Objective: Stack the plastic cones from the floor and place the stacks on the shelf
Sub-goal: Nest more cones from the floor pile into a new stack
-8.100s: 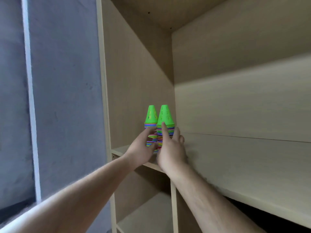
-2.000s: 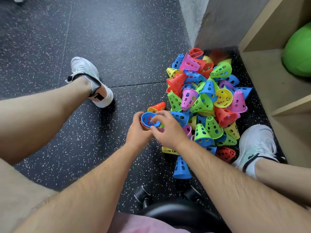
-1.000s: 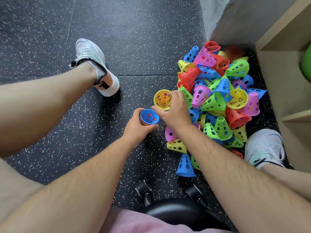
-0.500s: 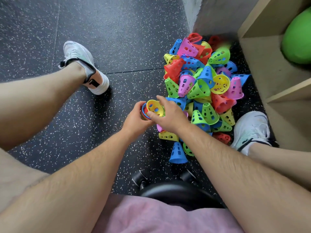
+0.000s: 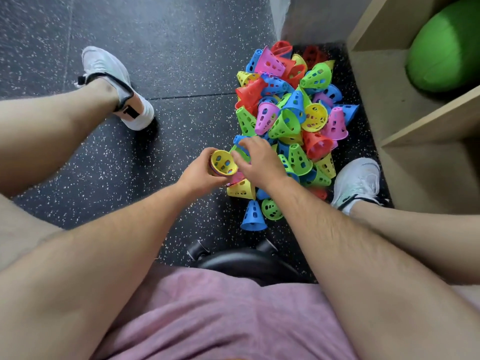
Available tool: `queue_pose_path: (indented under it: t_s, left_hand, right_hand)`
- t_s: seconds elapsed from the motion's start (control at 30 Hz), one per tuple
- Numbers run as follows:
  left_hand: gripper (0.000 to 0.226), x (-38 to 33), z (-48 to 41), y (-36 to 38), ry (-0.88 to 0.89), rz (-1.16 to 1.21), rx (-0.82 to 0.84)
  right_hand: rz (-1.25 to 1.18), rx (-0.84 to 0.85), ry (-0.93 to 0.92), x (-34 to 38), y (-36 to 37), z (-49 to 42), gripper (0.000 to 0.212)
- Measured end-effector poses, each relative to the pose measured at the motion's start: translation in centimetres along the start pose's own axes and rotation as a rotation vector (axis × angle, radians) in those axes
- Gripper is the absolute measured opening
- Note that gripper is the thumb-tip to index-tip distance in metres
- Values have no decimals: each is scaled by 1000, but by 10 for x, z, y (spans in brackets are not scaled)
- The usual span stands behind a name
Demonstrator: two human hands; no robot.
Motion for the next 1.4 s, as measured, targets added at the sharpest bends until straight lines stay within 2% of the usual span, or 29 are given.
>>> queue_pose_path:
  t_s: [0.17, 0.63, 0.83, 0.97, 1.13, 1.27, 1.4]
  left_hand:
    - [74, 4, -5, -1, -11, 44, -53]
    - [78, 4, -11, -3, -11, 40, -34]
    - [75, 10, -12, -3, -19, 32, -39]
    - [69, 15, -13, -2, -17, 14, -53]
    - [67, 26, -16, -2, -43, -22, -68]
    - [63, 29, -17, -1, -65, -24, -68]
    - [65, 28, -17, 0, -69, -22, -60]
  right_hand:
    - [55, -159, 175, -18, -16, -2, 29]
    - [134, -28, 561, -42, -8, -15, 39]
    - [28, -45, 657, -48, 1, -19, 26]
    - [-115, -66, 592, -49, 8, -13, 12]
    - [-188, -132, 395, -38, 3, -7, 12]
    - [-230, -118, 249, -28, 0, -3, 12]
    - [-181, -32, 137, -18, 2, 3, 12]
Point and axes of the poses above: each hand's wrist, its own z-axis away from the middle knuckle, its own y-axis out of the palm, x = y × z, the point moved 4 cm from there along -z, towards the middle knuckle, and after that the axes turned 5 degrees about -y, right-handed, at the moved point
